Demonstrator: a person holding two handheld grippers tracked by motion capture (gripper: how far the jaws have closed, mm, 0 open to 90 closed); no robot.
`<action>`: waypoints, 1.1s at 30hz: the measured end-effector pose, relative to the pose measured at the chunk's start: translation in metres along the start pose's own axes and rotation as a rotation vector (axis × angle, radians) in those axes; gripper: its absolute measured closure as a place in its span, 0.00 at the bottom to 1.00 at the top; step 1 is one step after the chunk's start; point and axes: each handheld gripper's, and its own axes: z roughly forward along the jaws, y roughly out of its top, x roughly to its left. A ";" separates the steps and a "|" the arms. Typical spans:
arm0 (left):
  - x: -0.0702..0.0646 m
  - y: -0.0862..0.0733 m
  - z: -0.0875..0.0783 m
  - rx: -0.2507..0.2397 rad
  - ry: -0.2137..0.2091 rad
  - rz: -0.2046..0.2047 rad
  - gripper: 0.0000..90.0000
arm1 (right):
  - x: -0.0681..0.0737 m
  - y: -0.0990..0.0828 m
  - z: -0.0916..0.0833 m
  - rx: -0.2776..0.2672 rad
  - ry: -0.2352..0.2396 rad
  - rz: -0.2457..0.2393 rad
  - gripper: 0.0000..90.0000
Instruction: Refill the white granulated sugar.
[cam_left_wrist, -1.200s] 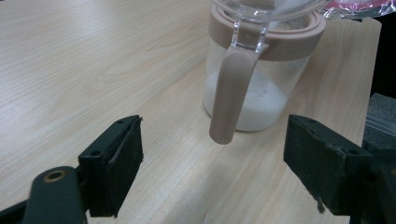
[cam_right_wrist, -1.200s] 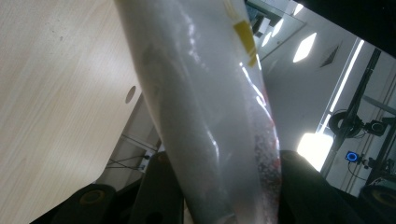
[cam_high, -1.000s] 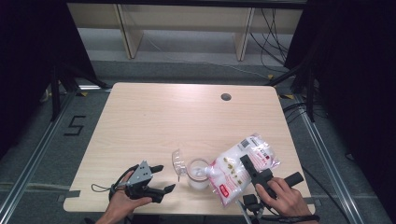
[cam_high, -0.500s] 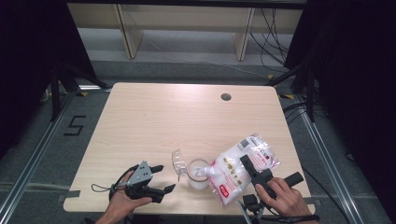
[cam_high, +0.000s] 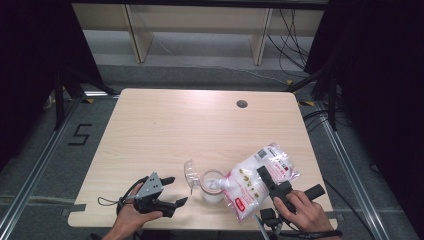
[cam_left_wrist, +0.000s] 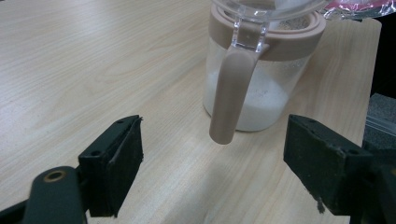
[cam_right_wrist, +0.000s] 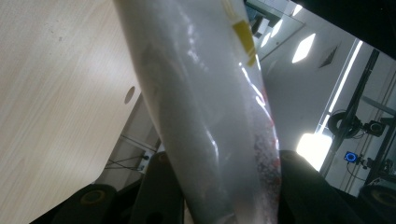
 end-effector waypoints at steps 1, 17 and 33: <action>0.000 0.000 0.000 0.000 0.000 0.000 0.22 | 0.000 0.000 0.000 0.000 0.000 0.000 0.81; 0.000 0.000 0.000 -0.001 0.001 0.001 0.22 | 0.000 0.000 0.000 0.001 0.000 0.002 0.81; 0.000 0.000 0.000 0.000 0.000 0.001 0.22 | 0.001 0.000 -0.001 0.014 0.001 0.027 0.81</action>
